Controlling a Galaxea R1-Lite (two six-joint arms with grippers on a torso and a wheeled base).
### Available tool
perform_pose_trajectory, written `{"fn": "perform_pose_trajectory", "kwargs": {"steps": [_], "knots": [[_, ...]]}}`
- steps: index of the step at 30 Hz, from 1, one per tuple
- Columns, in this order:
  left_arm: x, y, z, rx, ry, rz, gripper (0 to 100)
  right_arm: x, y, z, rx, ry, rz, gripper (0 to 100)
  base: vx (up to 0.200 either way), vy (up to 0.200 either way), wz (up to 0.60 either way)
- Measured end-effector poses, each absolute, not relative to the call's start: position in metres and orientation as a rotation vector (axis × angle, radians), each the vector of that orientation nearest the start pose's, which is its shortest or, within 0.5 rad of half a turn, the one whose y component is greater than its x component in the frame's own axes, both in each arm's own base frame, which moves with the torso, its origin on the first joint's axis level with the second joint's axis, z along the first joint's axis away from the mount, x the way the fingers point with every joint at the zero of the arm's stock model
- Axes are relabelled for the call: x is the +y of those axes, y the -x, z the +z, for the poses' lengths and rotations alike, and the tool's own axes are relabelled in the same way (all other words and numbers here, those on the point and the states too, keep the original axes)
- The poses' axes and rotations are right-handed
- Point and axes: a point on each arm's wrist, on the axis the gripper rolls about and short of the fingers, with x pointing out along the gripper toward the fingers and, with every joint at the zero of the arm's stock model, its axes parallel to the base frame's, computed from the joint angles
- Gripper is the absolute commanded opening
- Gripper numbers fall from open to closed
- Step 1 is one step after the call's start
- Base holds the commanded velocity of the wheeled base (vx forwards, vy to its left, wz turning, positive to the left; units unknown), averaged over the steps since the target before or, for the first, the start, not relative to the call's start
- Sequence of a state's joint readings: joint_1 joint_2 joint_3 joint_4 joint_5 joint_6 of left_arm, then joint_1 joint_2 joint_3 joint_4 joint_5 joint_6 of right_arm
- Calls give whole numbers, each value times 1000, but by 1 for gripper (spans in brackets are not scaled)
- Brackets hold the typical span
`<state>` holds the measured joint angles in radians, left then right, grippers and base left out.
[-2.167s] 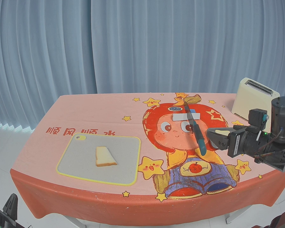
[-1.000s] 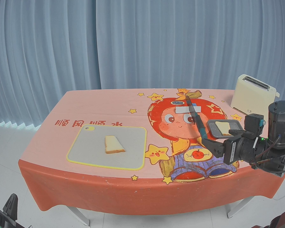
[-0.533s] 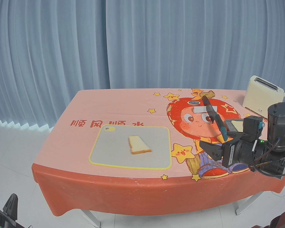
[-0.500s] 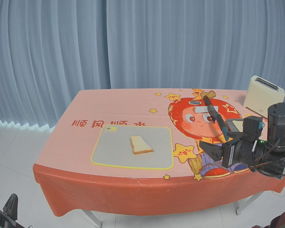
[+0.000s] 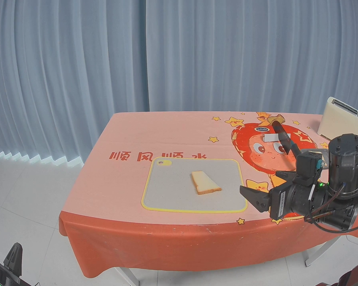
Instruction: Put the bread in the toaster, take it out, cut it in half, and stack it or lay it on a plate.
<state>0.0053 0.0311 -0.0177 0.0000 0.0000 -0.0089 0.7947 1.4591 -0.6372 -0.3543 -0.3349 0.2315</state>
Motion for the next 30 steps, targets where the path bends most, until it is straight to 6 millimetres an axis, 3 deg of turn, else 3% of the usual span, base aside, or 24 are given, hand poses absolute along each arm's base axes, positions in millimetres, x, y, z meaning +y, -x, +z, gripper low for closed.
{"fn": "perform_pose_trajectory", "kwargs": {"steps": [9,20,30], "knots": [[0,22,81,13,9,5,0,173,-171,186,421,11,441,100,0,0,0],[0,22,81,13,9,5,0,195,-197,195,405,5,434,100,0,0,0],[0,22,81,13,9,6,0,212,-227,187,418,11,402,100,0,0,0]]}}
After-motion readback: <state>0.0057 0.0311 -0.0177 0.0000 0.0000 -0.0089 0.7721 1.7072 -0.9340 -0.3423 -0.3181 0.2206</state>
